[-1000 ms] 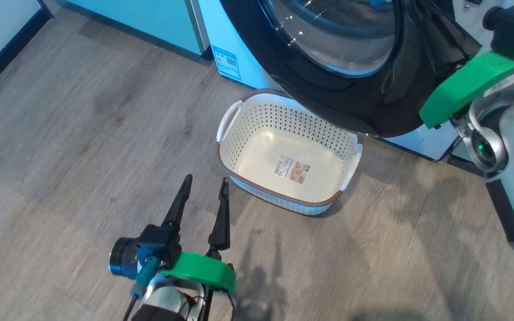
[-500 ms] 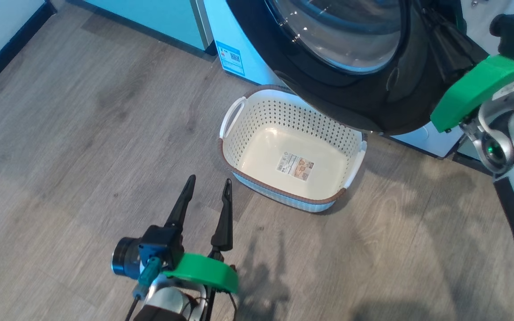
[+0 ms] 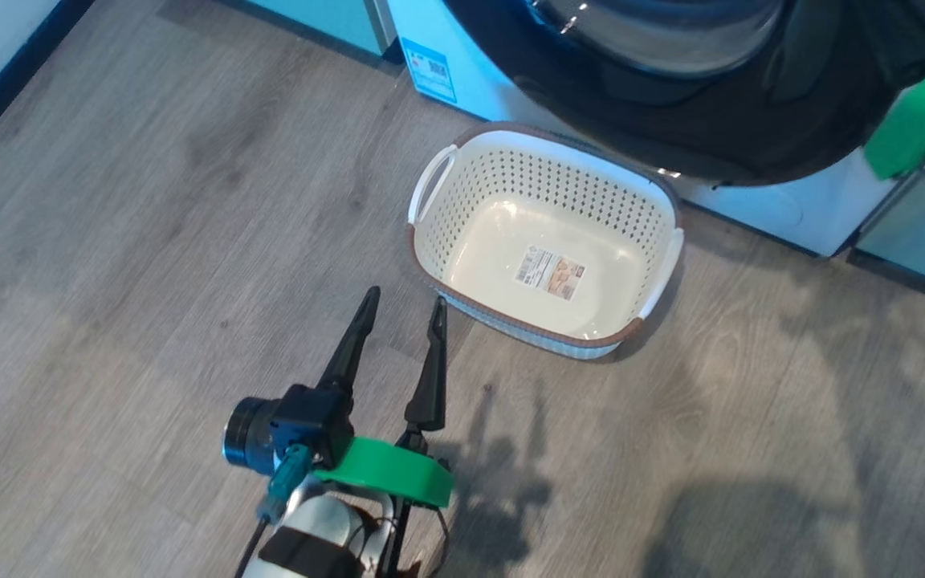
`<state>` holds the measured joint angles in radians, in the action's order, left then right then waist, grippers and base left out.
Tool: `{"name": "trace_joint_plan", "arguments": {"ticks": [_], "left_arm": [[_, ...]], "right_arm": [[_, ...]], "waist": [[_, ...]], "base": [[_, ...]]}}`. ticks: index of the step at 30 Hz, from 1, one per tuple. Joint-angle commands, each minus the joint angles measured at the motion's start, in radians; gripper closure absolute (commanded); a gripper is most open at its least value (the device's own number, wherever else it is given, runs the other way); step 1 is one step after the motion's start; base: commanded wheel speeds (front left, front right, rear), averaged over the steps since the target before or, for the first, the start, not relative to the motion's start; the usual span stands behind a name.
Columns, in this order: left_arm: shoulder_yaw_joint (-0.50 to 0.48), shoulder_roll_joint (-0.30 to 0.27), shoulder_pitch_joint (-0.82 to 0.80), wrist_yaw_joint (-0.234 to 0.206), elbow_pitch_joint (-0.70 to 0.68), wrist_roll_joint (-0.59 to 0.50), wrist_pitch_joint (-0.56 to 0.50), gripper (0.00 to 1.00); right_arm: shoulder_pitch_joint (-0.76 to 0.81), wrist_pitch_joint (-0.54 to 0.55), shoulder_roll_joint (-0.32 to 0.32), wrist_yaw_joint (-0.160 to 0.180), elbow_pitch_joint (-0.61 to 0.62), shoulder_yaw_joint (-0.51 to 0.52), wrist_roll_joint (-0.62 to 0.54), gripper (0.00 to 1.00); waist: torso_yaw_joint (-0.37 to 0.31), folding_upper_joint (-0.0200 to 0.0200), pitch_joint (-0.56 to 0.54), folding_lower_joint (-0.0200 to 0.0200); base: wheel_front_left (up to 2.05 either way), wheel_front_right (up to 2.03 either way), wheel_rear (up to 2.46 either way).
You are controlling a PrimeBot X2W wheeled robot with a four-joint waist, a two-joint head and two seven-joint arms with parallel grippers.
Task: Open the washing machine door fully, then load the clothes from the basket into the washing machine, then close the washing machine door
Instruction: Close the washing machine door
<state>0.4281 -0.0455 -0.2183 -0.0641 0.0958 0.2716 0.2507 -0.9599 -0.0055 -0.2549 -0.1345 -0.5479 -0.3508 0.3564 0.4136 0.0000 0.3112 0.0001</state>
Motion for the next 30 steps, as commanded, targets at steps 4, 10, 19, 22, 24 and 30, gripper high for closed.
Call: {"name": "trace_joint_plan", "arguments": {"ticks": [4, 10, 19, 22, 24, 30], "left_arm": [[-0.012, -0.005, -0.038, -0.015, -0.038, 0.013, 0.011, 0.0], [0.012, -0.005, -0.056, -0.026, -0.049, 0.031, 0.011, 0.0], [0.037, -0.005, -0.071, -0.042, -0.062, 0.046, 0.011, 0.0], [0.043, -0.005, -0.078, -0.045, -0.063, 0.05, 0.011, 0.0], [0.048, -0.005, -0.08, -0.047, -0.063, 0.052, 0.011, 0.0], [0.058, -0.005, -0.087, -0.052, -0.062, 0.057, 0.011, 0.0]], "right_arm": [[-0.078, -0.006, -0.012, 0.004, -0.009, 0.002, -0.006, 1.0], [-0.153, -0.007, -0.041, 0.004, -0.068, 0.003, -0.009, 1.0], [-0.241, -0.027, -0.069, 0.004, -0.154, -0.007, -0.014, 1.0], [-0.27, -0.039, -0.073, 0.004, -0.191, -0.013, -0.016, 1.0], [-0.288, -0.052, -0.077, 0.004, -0.217, -0.015, -0.02, 1.0], [-0.331, -0.087, -0.08, 0.004, -0.284, -0.04, -0.02, 1.0]], "waist": [[0.017, 0.0, 0.025, -0.0001], [0.043, 0.0, 0.056, -0.0001], [0.071, 0.0, 0.081, -0.0001], [0.078, 0.0, 0.085, -0.0001], [0.082, 0.0, 0.086, -0.0001], [0.092, 0.0, 0.084, -0.0001]], "base": [[0.0, 0.0, 0.0], [0.0, 0.0, 0.0], [0.0, 0.0, 0.0], [0.0, 0.0, 0.0], [0.0, 0.0, 0.0], [0.0, 0.0, 0.0]]}}
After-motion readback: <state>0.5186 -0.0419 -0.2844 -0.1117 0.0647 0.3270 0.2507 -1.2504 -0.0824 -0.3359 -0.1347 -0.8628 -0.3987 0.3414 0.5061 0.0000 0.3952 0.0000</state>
